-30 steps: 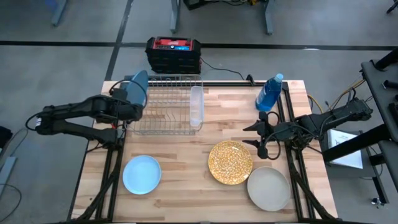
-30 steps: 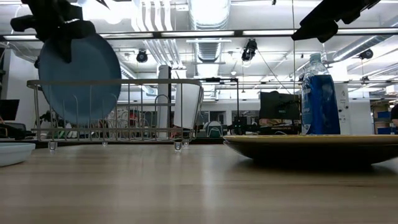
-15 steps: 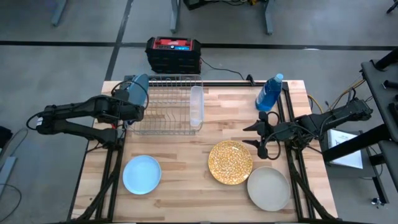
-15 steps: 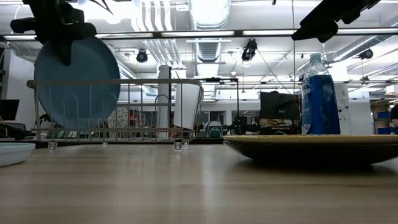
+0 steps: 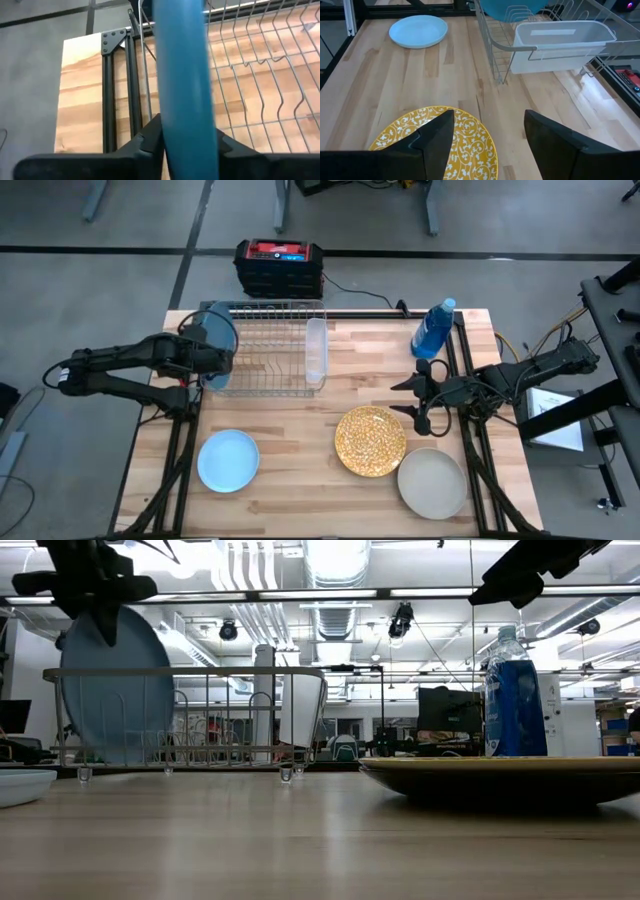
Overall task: Sort dishes
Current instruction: Put the blue plate in the dish rack
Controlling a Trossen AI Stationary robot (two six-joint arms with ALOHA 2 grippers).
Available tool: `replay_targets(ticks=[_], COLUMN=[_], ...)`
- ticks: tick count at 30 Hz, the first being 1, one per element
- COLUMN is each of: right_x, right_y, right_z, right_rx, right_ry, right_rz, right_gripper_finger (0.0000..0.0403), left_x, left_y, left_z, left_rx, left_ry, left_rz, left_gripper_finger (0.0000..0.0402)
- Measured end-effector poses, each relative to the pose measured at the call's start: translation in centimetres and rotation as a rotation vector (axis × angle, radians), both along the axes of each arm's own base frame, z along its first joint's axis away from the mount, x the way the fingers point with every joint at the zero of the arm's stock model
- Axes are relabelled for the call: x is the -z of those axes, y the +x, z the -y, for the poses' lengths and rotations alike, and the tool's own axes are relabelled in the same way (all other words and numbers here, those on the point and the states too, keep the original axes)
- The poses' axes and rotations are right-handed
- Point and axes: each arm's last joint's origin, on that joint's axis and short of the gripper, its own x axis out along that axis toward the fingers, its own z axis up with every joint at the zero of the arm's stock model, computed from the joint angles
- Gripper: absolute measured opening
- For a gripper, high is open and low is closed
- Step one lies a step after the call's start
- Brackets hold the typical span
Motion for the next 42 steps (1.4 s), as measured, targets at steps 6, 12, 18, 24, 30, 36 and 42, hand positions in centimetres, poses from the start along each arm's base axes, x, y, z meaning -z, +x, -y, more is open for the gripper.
replay_targets(ticks=[6,12,18,24,30,36,42], right_x=[0.0,0.0,0.0,0.0,0.0,0.0,0.0], right_y=[0.0,0.0,0.0,0.0,0.0,0.0,0.0], right_z=[0.0,0.0,0.0,0.0,0.0,0.0,0.0], right_rx=[0.000,0.000,0.000,0.000,0.001,0.001,0.001], right_ry=[0.000,0.000,0.000,0.000,0.002,0.002,0.003], right_rz=[0.000,0.000,0.000,0.000,0.000,0.000,0.000], right_gripper_finger=[0.0234,0.0238,0.0239,0.0244,0.0246,0.0243,0.0250], left_x=[0.0,-0.4,-1.8,-3.1,-3.8,-4.5,-4.7], left_y=[0.0,0.0,0.0,-0.1,-0.2,-0.7,-1.4], left_z=[0.0,0.0,0.1,0.1,0.1,0.2,0.2], left_rx=[0.001,0.007,0.048,0.088,0.114,0.134,0.135], left_ry=[-0.012,-0.015,-0.019,-0.018,-0.011,-0.003,0.002], left_rz=[0.000,0.015,0.041,0.067,0.075,0.094,0.122], left_gripper_finger=[0.0126,0.0165,0.0190,0.0196,0.0196,0.0196,0.0196])
